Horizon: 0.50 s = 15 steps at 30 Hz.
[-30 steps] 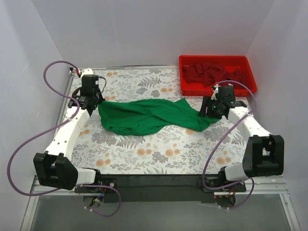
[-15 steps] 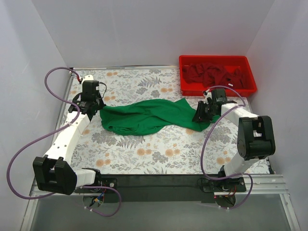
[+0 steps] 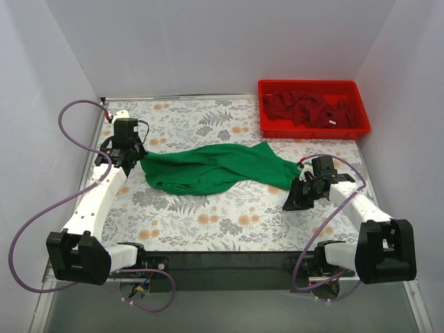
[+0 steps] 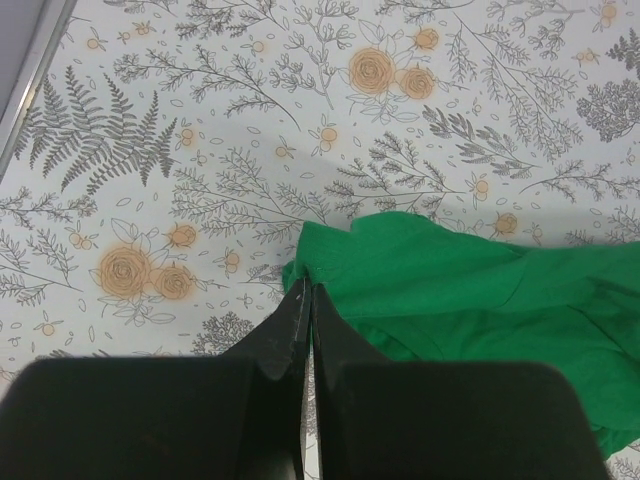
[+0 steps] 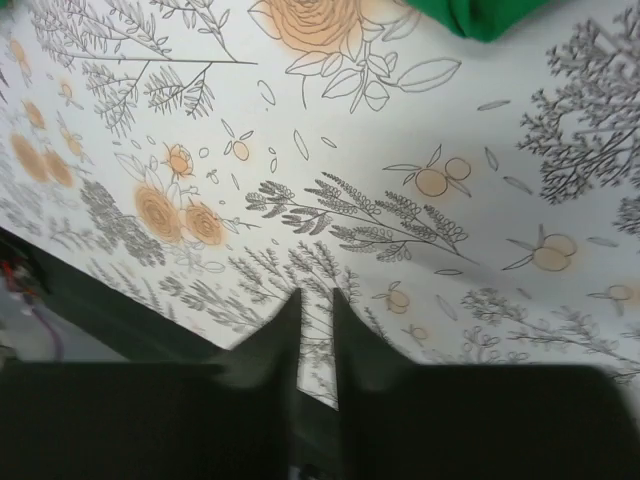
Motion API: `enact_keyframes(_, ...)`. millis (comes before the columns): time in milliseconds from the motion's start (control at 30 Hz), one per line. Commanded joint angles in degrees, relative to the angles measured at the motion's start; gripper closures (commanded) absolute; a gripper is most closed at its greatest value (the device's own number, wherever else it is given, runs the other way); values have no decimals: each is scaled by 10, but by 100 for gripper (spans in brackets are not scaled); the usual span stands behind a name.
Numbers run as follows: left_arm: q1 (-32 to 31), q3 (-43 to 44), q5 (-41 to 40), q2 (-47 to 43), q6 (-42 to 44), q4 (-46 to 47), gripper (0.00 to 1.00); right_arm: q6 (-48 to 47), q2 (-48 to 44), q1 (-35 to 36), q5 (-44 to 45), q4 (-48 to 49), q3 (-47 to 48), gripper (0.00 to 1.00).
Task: Fold and stack the t-shirts
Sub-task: Flatten the tshirt out
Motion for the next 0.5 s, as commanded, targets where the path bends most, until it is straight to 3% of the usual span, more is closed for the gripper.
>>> enact_keyframes(0, 5, -10, 1, -25, -1, -1, 100, -13, -35, 2, 16, -11, 24, 71)
enact_keyframes(67, 5, -11, 18, -21, -3, 5, 100, -24, -19, 2, 48, -2, 61, 54)
enact_keyframes(167, 5, -5, 27, -18, -6, 4, 100, -19, 43, 2, 86, 35, 125, 47)
enact_keyframes(300, 5, -7, 32, -15, -5, 4, 100, -10, 106, 2, 124, 79, 176, 46)
enact_keyframes(467, 5, -8, 32, -14, -7, 2, 100, -8, 184, 6, 107, 112, 184, 46)
